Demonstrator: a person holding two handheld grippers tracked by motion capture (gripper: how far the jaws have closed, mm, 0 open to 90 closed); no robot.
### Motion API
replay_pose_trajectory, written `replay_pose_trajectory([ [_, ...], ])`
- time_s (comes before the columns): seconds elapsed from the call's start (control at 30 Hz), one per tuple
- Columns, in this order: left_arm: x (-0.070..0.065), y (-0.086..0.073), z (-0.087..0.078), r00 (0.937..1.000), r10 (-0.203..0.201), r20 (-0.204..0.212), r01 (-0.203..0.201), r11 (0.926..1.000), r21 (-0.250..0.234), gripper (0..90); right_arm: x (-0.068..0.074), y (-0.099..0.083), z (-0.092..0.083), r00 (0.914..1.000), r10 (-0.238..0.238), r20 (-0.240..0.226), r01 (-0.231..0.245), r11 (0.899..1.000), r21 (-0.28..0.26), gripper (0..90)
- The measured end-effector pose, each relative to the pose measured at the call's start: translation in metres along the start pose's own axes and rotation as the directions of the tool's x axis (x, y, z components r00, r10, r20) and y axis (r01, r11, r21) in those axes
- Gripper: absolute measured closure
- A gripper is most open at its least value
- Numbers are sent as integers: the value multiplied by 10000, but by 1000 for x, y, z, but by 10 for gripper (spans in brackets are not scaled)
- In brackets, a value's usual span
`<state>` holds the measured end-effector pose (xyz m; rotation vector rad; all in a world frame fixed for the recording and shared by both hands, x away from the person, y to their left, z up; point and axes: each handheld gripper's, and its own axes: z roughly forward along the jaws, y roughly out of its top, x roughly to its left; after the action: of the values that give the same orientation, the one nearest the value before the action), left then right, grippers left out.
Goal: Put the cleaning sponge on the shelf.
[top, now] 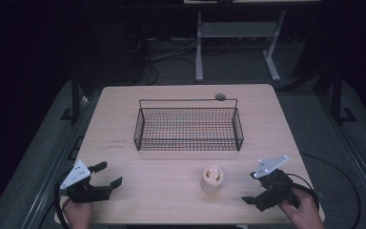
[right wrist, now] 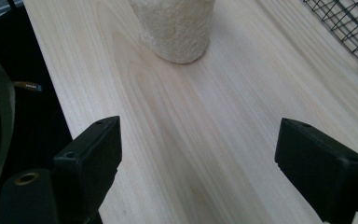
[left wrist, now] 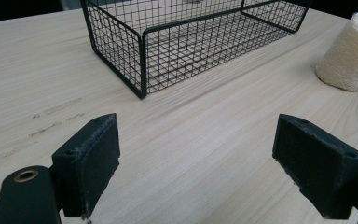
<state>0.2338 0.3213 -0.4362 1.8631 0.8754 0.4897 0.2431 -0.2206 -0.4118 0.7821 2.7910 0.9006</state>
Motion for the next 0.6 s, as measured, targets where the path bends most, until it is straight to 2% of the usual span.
replay_pose_trajectory([
  [0.13,0,0,0,10000,3,-14,-3,10000,10,137,2,5,0,9999,-122,-116,122,9999,31,145],
  [0.17,1,0,0,10000,5,-9,-5,10000,16,137,4,7,0,9994,-344,-42,344,9994,73,146],
  [0.37,0,0,-1,10000,17,-8,-17,10000,12,136,5,15,0,9984,-560,8,559,9982,194,146],
  [0.47,0,0,-1,10000,-1,-8,1,10000,-1,136,7,20,1,9973,-715,-162,720,9969,323,146],
  [0.6,0,0,-2,10000,-1,-7,0,10000,-48,136,8,27,3,9954,-948,-165,955,9945,439,146],
])
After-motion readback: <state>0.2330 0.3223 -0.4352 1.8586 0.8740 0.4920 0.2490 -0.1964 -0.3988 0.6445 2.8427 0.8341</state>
